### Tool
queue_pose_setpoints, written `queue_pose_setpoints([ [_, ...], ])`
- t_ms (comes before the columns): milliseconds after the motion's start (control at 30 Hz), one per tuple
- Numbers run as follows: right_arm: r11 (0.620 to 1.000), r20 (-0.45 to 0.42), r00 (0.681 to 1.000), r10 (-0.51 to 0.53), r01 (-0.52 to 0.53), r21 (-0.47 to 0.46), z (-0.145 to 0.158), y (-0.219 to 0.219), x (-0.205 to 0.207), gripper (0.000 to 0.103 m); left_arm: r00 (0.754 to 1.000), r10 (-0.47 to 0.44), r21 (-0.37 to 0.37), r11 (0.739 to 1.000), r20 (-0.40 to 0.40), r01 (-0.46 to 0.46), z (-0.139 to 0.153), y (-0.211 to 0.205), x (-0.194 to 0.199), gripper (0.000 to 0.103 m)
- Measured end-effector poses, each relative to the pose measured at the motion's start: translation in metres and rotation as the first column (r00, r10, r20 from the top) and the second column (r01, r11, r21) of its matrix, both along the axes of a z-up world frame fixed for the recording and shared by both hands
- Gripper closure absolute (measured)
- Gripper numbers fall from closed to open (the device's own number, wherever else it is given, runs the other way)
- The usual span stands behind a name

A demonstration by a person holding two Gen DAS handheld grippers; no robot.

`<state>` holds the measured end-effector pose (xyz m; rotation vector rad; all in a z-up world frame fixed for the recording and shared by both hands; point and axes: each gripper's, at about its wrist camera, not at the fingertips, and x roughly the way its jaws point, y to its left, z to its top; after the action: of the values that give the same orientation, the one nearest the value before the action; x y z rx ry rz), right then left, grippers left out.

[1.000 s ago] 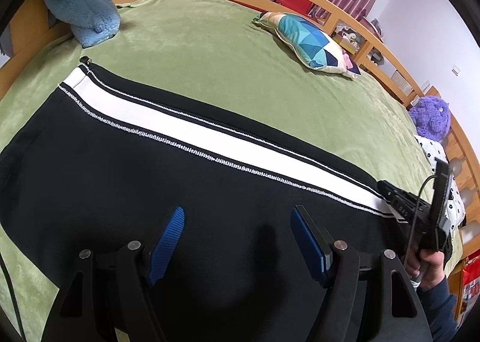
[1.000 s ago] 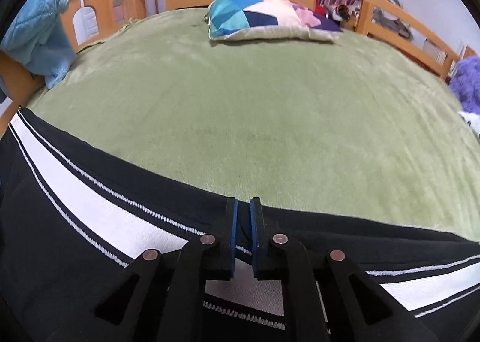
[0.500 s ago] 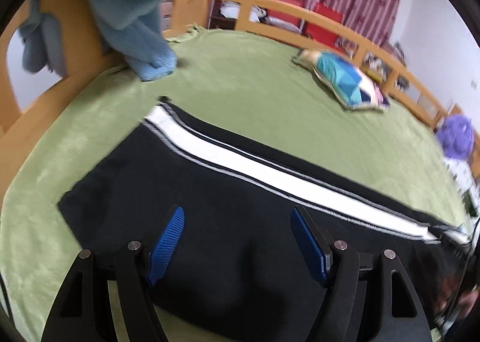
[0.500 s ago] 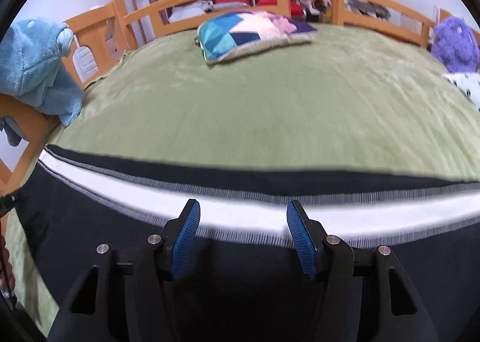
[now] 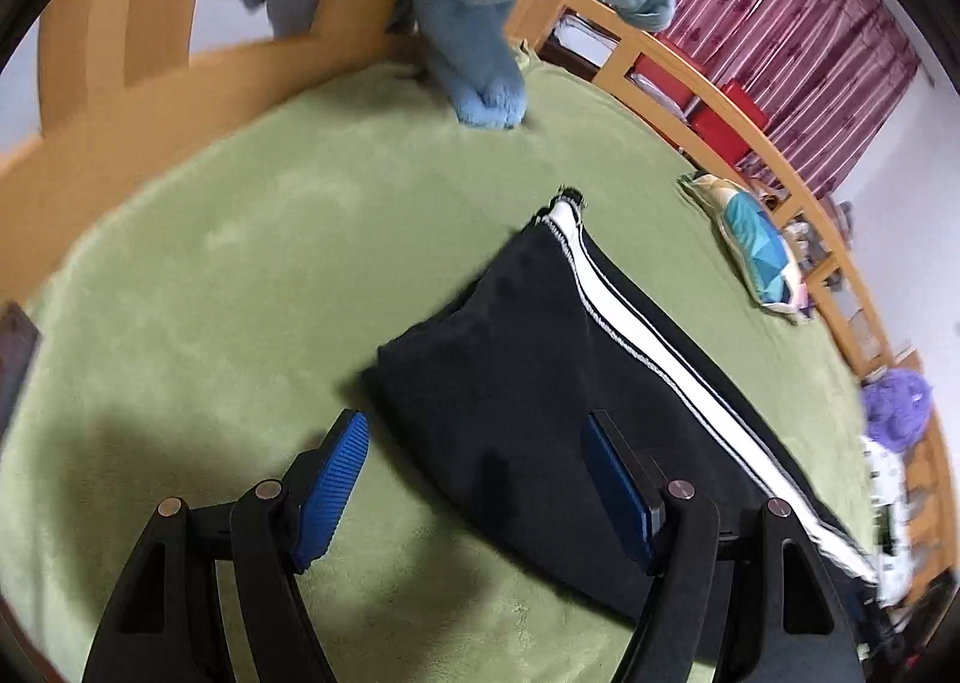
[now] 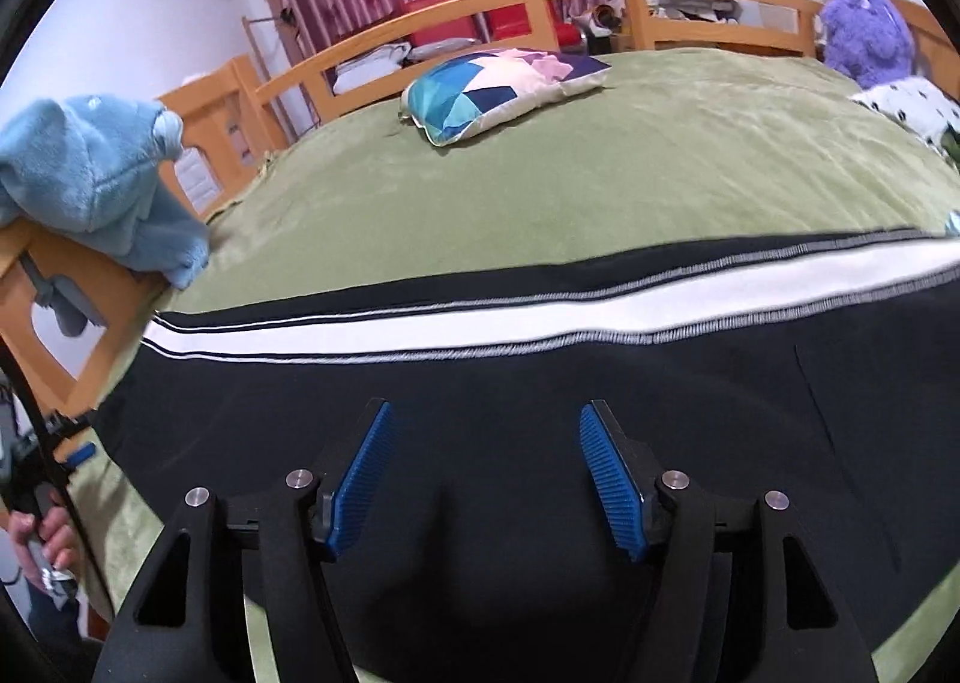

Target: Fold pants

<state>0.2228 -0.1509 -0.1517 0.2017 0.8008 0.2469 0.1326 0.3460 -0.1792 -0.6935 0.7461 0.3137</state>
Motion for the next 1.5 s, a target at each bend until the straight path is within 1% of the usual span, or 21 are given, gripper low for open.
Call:
queue_pose_setpoints([
  [133, 0.999, -0.015, 1.000, -0.014, 0.015, 0.043, -0.002, 0.008, -0.018, 0.039, 1.000, -0.019, -0.081, 0.997, 0.016, 0.021, -0.021, 0.011, 0.005, 0.032],
  [233, 0.998, -0.042, 0.999, -0.014, 0.017, 0.063, -0.004, 0.016, -0.020, 0.039, 0.999, -0.027, -0.155, 0.987, 0.036, 0.032, -0.035, 0.021, 0.014, 0.033],
  [300, 0.998, -0.049, 0.999, -0.016, 0.019, 0.068, -0.003, 0.021, -0.019, 0.039, 0.998, -0.001, -0.180, 0.984, 0.067, 0.013, -0.039, 0.029, 0.016, 0.033],
  [400, 0.998, -0.051, 0.999, -0.014, 0.018, 0.067, 0.000, 0.031, -0.018, 0.039, 0.996, 0.036, -0.231, 0.973, 0.077, -0.017, -0.045, 0.040, 0.025, 0.033],
  [500, 0.998, -0.043, 0.999, -0.008, 0.011, 0.065, 0.004, 0.040, -0.018, 0.039, 0.993, 0.076, -0.253, 0.966, 0.087, -0.052, -0.049, 0.044, 0.033, 0.036],
  [533, 0.998, -0.039, 0.999, -0.004, 0.006, 0.061, 0.006, 0.042, -0.019, 0.039, 0.993, 0.081, -0.253, 0.966, 0.085, -0.057, -0.049, 0.044, 0.034, 0.039],
  [600, 0.999, -0.031, 1.000, 0.001, 0.000, 0.047, 0.007, 0.045, -0.020, 0.039, 0.994, 0.089, -0.236, 0.969, 0.065, -0.071, -0.048, 0.043, 0.036, 0.050],
  [633, 0.999, -0.028, 1.000, 0.002, 0.000, 0.043, 0.008, 0.045, -0.021, 0.039, 0.993, 0.100, -0.231, 0.969, 0.059, -0.084, -0.047, 0.043, 0.035, 0.059],
  [667, 0.999, -0.025, 1.000, 0.002, -0.001, 0.041, 0.008, 0.045, -0.023, 0.039, 0.993, 0.107, -0.240, 0.967, 0.059, -0.090, -0.047, 0.044, 0.034, 0.065],
  [733, 0.999, -0.016, 1.000, 0.005, -0.005, 0.041, 0.011, 0.042, -0.025, 0.039, 0.991, 0.113, -0.253, 0.963, 0.066, -0.093, -0.044, 0.045, 0.032, 0.071],
  [833, 0.999, 0.014, 1.000, 0.013, -0.014, 0.034, 0.019, 0.035, -0.030, 0.039, 0.988, 0.128, -0.204, 0.973, 0.092, -0.107, -0.022, 0.035, 0.029, 0.075],
  [900, 1.000, 0.043, 0.999, 0.022, -0.023, 0.012, 0.029, 0.028, -0.032, 0.039, 0.987, 0.116, -0.125, 0.987, 0.110, -0.102, 0.003, 0.017, 0.029, 0.076],
  [933, 1.000, 0.053, 0.998, 0.027, -0.027, 0.004, 0.033, 0.026, -0.032, 0.039, 0.988, 0.102, -0.066, 0.993, 0.113, -0.095, 0.019, 0.003, 0.031, 0.076],
  [1000, 0.999, 0.078, 0.996, 0.031, -0.029, -0.030, 0.044, 0.019, -0.030, 0.039, 0.988, 0.074, 0.014, 0.997, 0.135, -0.076, 0.044, -0.024, 0.032, 0.077],
  [1033, 0.999, 0.082, 0.996, 0.024, -0.020, -0.048, 0.049, 0.014, -0.027, 0.039, 0.988, 0.063, 0.033, 0.997, 0.142, -0.068, 0.053, -0.033, 0.033, 0.077],
  [1100, 0.999, 0.078, 0.996, 0.035, -0.034, -0.010, 0.061, -0.001, -0.019, 0.039, 0.985, -0.003, 0.079, 0.997, 0.170, -0.011, 0.078, -0.066, 0.036, 0.077],
  [1133, 0.999, 0.100, 0.994, 0.050, -0.051, 0.005, 0.069, -0.010, -0.015, 0.039, 0.984, -0.025, 0.097, 0.995, 0.177, 0.008, 0.085, -0.077, 0.036, 0.077],
  [1233, 0.999, 0.147, 0.988, 0.045, -0.043, -0.018, 0.083, -0.035, -0.013, 0.039, 0.980, -0.112, 0.211, 0.975, 0.166, 0.076, 0.107, -0.129, 0.040, 0.077],
  [1333, 1.000, 0.167, 0.986, 0.011, -0.012, 0.009, 0.080, -0.072, -0.024, 0.039, 0.969, -0.202, 0.301, 0.941, 0.143, 0.151, 0.122, -0.186, 0.050, 0.078],
  [1433, 0.999, 0.124, 0.991, -0.041, 0.037, 0.036, 0.069, -0.106, -0.030, 0.039, 0.941, -0.320, 0.380, 0.889, 0.113, 0.256, 0.131, -0.256, 0.057, 0.078],
  [1500, 0.996, 0.094, 0.992, -0.084, 0.081, 0.037, 0.067, -0.126, -0.029, 0.039, 0.922, -0.374, 0.386, 0.869, 0.105, 0.308, 0.130, -0.298, 0.060, 0.078],
])
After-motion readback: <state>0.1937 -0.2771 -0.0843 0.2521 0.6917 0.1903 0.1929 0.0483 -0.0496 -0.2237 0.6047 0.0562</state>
